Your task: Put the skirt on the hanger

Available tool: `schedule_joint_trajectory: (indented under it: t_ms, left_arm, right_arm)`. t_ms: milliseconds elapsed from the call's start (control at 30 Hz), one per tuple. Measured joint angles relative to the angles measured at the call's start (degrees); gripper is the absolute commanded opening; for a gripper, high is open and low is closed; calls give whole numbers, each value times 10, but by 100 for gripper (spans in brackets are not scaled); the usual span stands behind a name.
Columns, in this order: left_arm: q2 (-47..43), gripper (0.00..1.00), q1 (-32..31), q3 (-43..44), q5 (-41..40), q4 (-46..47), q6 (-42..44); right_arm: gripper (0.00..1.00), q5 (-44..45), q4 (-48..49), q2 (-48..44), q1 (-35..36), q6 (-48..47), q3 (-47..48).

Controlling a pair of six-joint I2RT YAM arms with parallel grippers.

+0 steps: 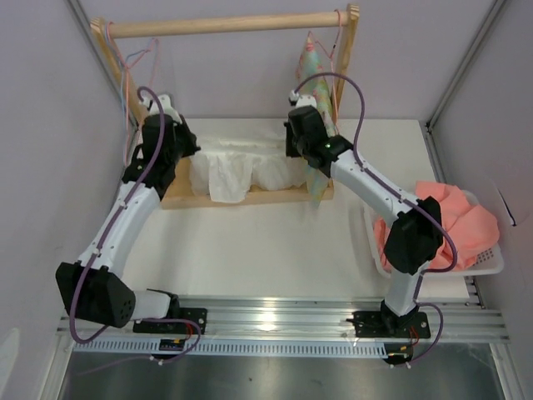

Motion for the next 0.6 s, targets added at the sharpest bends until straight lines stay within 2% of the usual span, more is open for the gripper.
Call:
schedule_joint_trajectory:
  t_ms: [133, 233, 400, 600]
  left_arm:
    - [-53, 0, -11, -119, 10, -47, -37]
    - [-107, 0, -29, -193, 15, -72, -59]
    - [-192, 0, -54, -280, 16, -101, -97]
    - [-222, 0, -62, -363, 26, -112, -164]
  right_arm:
    - [0, -6, 12, -60, 21, 45, -176]
    - [0, -9, 6, -115, 45, 81, -263]
    - [0, -5, 7, -189, 70, 129, -341]
    - [0, 6, 6, -218, 99, 169, -404]
